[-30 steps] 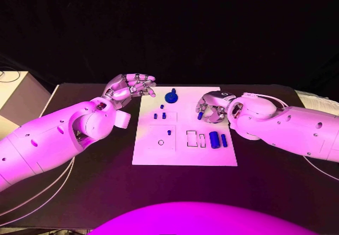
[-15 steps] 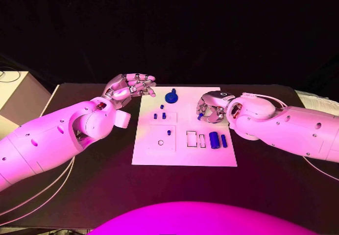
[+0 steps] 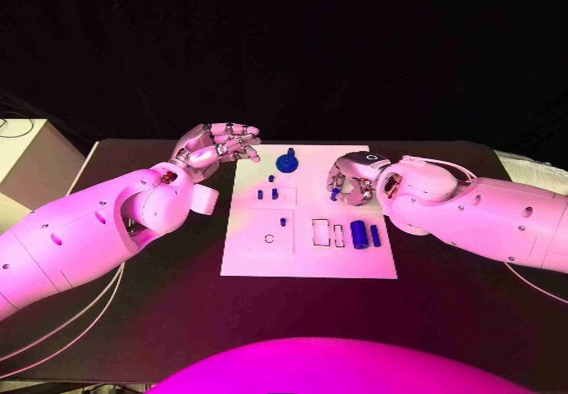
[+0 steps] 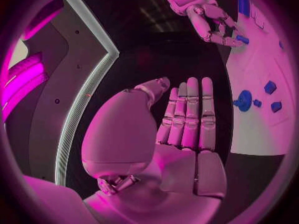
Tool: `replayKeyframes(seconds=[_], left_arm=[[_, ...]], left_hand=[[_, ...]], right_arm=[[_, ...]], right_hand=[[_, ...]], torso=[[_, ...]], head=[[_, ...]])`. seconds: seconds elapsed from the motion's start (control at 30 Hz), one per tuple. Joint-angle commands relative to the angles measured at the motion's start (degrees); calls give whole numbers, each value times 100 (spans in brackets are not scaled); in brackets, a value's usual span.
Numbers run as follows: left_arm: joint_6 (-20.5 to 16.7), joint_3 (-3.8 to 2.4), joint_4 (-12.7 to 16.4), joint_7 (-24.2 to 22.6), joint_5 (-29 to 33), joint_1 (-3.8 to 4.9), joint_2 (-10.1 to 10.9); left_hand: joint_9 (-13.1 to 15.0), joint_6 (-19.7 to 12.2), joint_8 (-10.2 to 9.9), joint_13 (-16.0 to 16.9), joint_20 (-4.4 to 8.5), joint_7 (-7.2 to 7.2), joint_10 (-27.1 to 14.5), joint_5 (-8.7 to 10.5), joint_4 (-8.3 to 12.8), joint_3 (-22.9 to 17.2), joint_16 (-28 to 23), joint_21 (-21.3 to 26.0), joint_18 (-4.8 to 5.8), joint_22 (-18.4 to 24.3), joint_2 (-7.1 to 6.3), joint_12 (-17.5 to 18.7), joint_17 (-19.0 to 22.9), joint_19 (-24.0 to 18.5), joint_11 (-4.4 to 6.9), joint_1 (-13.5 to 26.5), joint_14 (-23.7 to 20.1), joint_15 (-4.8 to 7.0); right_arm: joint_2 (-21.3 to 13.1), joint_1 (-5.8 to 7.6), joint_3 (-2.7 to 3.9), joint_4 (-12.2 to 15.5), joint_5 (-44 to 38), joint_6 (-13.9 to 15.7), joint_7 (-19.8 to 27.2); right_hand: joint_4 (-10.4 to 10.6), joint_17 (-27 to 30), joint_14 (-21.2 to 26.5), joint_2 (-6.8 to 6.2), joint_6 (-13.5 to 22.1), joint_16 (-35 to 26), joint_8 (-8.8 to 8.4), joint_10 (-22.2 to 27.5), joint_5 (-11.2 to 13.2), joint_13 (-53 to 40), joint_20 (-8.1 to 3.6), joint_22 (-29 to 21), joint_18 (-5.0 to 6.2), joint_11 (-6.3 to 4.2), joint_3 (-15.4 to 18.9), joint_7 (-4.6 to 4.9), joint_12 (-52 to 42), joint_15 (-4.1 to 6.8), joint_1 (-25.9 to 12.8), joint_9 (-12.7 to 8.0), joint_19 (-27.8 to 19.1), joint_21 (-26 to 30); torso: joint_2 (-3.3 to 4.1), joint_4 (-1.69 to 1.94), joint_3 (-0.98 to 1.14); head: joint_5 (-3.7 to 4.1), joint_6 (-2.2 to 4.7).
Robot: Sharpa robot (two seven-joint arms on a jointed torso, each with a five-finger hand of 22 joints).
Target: Assemble the parts on the task board
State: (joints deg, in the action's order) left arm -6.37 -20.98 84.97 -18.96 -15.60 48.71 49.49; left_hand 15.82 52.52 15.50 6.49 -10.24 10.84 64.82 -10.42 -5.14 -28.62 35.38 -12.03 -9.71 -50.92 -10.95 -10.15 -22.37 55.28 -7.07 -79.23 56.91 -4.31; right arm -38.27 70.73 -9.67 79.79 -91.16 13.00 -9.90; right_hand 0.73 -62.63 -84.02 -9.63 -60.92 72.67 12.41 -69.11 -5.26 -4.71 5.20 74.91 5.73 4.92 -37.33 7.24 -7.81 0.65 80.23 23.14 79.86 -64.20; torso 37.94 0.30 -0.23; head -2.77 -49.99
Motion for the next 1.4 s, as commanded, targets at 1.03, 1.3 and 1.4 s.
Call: replayKeyframes(seconds=[1.03, 1.3, 1.4], left_arm=[[84, -4, -36, -29, -7, 0, -15], [91, -3, -37, -29, -7, 0, -35], [90, -3, -42, -28, -7, 0, -42]], left_hand=[[-6, 4, -38, 7, -25, 28, -7, -3, -17, 11, -34, 25, -53, 9, 26, 32, -11, 23, -45, 1, 6, -21], [-6, 5, -40, 10, -28, 26, -6, -4, -18, 13, -48, 39, -54, 19, 28, 38, -26, 27, -45, -7, 6, -21], [-6, 5, -40, 10, -28, 26, -6, -4, -18, 13, -48, 39, -54, 19, 28, 38, -26, 27, -45, -7, 6, -21]], right_arm=[[-536, 202, 166, 1035, 684, 428, -139], [-272, 111, 135, 1320, 553, 322, -123], [-140, 60, 106, 1347, 466, 335, -94]], right_hand=[[-37, 4, -81, 104, -73, 20, 70, -261, 14, -73, -52, 512, -91, -167, -69, -18, -10, 62, -6, 54, 38, -90], [-41, 14, -79, 103, -74, 15, 72, -263, 14, -73, -52, 508, -89, -168, -70, -18, -9, 63, -6, 56, 33, -76], [-49, 19, -79, 102, -75, 12, 74, -265, 12, -74, -54, 503, -86, -168, -76, -19, -6, 64, -3, 58, 26, -61]], torso=[[-10, -4, -5], [-4, 5, -4], [-10, 0, -2]], head=[[-57, 36], [-110, 10], [-134, -1]])
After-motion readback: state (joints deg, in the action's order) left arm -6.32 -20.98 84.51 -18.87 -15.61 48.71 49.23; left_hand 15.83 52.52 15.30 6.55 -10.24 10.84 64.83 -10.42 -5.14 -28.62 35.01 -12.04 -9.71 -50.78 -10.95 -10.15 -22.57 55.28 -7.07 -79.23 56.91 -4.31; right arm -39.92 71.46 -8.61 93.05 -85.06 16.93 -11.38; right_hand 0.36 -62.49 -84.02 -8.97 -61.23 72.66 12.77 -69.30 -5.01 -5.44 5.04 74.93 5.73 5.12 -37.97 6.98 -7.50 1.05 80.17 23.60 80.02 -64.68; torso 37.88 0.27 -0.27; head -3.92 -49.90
